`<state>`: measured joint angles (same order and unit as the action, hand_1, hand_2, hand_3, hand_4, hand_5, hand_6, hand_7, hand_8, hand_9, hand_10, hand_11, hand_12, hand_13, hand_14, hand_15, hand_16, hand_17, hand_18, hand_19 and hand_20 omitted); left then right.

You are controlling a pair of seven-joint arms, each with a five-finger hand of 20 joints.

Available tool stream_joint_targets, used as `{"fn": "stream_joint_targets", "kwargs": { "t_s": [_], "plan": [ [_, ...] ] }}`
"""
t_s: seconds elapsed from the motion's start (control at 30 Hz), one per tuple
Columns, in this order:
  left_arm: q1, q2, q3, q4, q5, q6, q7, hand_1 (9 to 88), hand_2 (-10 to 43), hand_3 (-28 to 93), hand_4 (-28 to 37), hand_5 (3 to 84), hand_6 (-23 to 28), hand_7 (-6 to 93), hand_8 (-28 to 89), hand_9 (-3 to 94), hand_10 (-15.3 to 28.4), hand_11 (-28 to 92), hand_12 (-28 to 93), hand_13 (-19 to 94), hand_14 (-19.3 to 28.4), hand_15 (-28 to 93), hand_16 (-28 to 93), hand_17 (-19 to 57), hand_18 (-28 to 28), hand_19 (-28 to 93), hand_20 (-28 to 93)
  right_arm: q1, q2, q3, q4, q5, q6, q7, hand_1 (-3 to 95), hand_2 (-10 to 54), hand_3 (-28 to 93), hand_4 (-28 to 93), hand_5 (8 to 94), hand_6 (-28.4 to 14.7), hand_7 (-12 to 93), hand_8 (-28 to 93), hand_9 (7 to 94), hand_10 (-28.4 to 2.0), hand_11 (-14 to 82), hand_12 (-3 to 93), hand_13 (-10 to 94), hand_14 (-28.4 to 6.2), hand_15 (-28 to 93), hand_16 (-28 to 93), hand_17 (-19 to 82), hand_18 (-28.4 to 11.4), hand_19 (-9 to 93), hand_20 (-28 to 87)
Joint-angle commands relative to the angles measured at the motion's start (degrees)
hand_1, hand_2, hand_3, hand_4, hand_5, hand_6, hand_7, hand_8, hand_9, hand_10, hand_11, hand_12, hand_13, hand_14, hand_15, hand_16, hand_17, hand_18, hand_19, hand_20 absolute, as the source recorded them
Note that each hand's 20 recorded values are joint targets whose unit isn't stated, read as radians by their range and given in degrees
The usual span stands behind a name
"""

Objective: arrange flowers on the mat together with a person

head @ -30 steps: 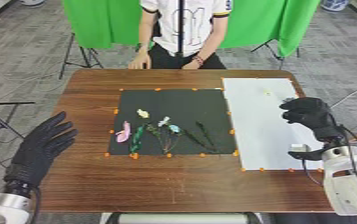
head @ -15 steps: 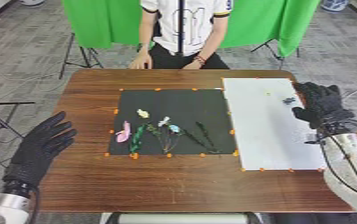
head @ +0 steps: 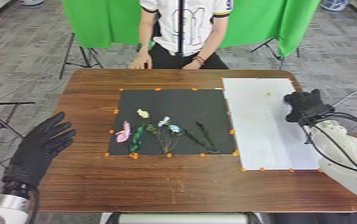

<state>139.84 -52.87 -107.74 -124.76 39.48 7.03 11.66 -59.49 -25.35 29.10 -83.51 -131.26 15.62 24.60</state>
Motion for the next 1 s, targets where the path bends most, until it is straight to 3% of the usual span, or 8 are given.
{"fn": "stream_joint_targets", "kwargs": {
  "t_s": [0.03,0.17,0.63,1.0],
  "plan": [
    [0.6,0.11,0.1,-0.01,-0.29,0.65,0.04,26.1,-0.2,70,-17.6,28.9,2.4,20.0,-10,26.1,11.5,22,18,22,14.5,32,1,-7.9,21.3,46,8,11.2,-2.3,-7.5,3.9,-1.2,1.7,2.6,32.6,-9.5,88,-28,40.3,-0.3,23,-17,39.9,-5.5,18.5,19.5,42,-5.5,55,17,18,-15.3,66,38],
    [0.6,0.17,0.09,-0.05,-0.24,0.57,0.01,26.1,-0.3,70,-17.6,29.0,2.4,20.0,-9,26.1,11.5,22,18,22,14.5,32,1,-7.9,21.3,46,8,15.1,-3.2,-12.5,6.6,-1.4,4.6,3.9,33.0,-9.5,88,-28,44.3,1.0,25,-18,43.3,-5.8,20.7,19.9,45,-5.0,56,18,19,-15.1,67,38],
    [0.1,0.51,0.04,0.15,-0.09,0.08,-0.33,26.1,-0.3,70,-17.7,29.0,2.4,20.1,-10,26.1,11.6,22,18,22,14.5,32,1,-7.9,21.3,46,8,19.7,-4.3,-17.1,9.0,0.8,-3.9,3.0,34.1,-9.5,88,-28,52.1,3.7,29,-19,51.3,-5.0,24.5,20.4,50,-4.1,57,19,19,-14.7,66,38],
    [-0.1,0.9,0.05,0.26,-0.19,-0.08,-0.45,26.0,-0.3,70,-17.7,29.0,2.4,20.2,-10,26.1,11.6,22,18,22,14.6,32,1,-7.9,21.3,46,8,18.2,-4.1,-16.7,8.5,1.9,-3.5,1.4,34.5,-9.5,88,-28,52.1,3.9,29,-20,52.3,-4.7,24.9,20.8,51,-4.1,57,20,19,-14.8,66,39]
  ]
}}
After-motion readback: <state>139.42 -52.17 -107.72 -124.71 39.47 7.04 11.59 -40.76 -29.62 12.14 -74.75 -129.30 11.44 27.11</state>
